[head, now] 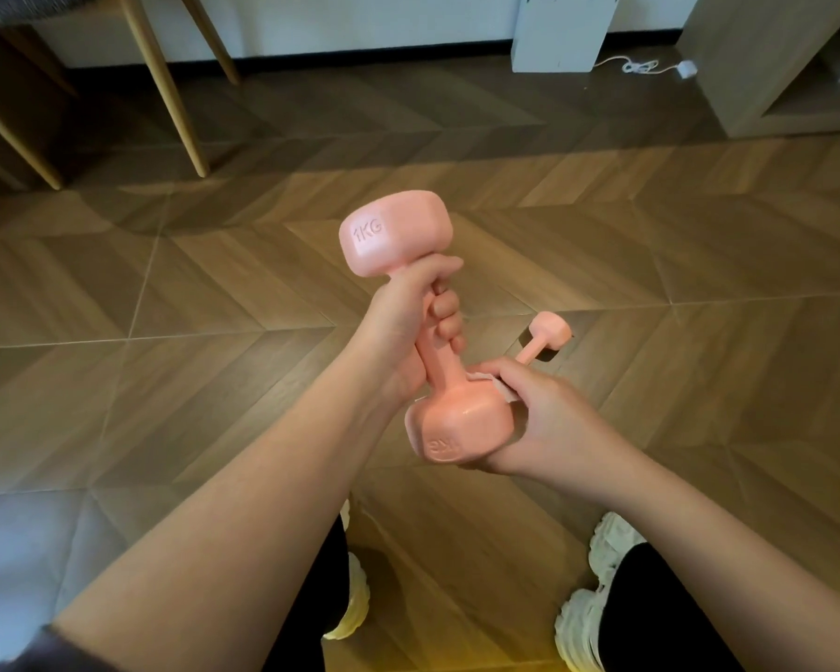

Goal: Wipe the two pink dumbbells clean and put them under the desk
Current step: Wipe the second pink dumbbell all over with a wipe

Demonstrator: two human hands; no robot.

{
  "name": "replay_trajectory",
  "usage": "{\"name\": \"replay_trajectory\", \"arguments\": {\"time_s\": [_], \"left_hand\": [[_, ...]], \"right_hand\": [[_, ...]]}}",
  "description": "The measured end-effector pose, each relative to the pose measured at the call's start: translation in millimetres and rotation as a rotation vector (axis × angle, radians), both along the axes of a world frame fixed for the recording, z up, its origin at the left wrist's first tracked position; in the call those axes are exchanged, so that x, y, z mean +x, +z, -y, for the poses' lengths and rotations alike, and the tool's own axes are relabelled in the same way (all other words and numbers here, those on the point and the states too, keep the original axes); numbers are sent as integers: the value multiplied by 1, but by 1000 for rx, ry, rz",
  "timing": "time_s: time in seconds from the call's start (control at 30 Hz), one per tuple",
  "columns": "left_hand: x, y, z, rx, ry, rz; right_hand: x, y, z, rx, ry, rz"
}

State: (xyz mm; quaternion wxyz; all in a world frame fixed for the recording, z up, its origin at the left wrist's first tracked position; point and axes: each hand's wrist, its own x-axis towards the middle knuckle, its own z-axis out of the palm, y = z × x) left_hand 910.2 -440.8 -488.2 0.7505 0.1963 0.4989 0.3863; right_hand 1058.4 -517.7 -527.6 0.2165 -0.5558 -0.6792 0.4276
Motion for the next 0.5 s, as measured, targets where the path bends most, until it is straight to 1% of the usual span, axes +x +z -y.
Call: {"name": "replay_trajectory", "arguments": {"time_s": [0.07, 0.13, 0.2, 0.3, 0.33, 0.43, 0.5], "left_hand": [[0, -2, -1, 4, 6, -29], [-1, -2, -2, 10, 4, -51], [-3, -2, -4, 16, 1, -64], [-5, -3, -5, 29, -19, -71], [-4, -5, -5, 33, -28, -71], [0, -9, -4, 52, -45, -84], [5, -14, -3, 66, -43, -83]], "right_hand": [[4, 1, -2, -107, 37, -23], [13, 3, -5, -146, 71, -56], [24, 5, -8, -172, 41, -65], [34, 3, -10, -173, -113, -65], [34, 3, -9, -188, -177, -104], [29, 6, -11, -314, -410, -317], [27, 9, -12, -349, -528, -405]]}}
